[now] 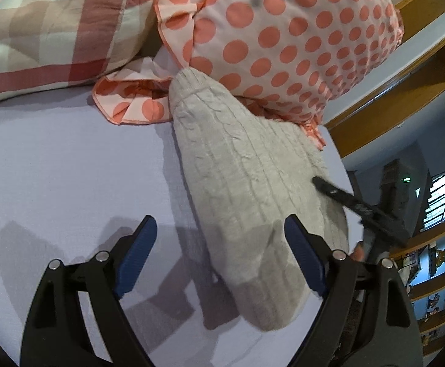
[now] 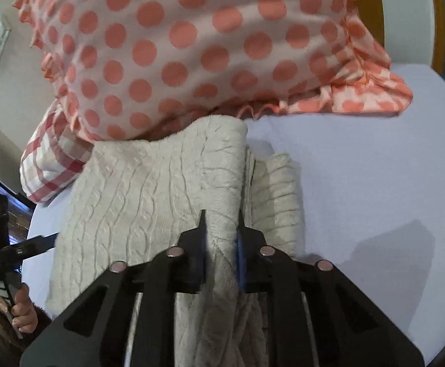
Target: Fold small clothes
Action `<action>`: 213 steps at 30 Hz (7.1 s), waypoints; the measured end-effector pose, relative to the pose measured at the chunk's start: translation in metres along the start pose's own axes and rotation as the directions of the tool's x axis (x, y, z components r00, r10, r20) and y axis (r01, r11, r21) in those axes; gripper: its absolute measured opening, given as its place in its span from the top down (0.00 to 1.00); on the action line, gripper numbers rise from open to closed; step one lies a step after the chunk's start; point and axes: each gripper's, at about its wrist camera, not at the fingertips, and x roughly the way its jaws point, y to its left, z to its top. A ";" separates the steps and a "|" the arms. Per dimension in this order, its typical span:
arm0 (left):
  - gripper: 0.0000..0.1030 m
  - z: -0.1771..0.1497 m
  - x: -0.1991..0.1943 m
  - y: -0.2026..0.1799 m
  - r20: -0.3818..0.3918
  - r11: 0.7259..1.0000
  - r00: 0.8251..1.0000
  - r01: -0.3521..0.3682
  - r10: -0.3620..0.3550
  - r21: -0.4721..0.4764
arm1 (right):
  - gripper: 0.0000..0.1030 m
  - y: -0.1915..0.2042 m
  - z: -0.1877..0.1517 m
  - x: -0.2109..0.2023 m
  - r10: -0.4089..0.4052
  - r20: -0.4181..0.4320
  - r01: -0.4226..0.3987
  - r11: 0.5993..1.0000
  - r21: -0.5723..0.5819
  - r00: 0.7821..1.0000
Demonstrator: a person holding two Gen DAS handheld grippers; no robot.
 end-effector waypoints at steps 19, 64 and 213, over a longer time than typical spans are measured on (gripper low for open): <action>0.05 0.018 0.051 0.006 -0.109 0.987 0.984 0.130 -0.140 -0.096 | 0.08 -0.028 0.004 0.032 0.228 -0.134 -0.211 0.968 0.135 0.964; 0.18 -0.138 -0.096 -0.039 0.163 0.949 0.949 -0.291 0.270 0.122 | 0.03 0.143 -0.125 -0.073 -0.030 0.007 0.031 0.950 -0.310 1.000; 0.02 -0.281 -0.101 -0.013 0.194 0.803 0.794 -0.595 0.576 0.050 | 0.01 0.133 -0.260 -0.084 -0.241 0.049 0.244 0.922 -0.299 0.969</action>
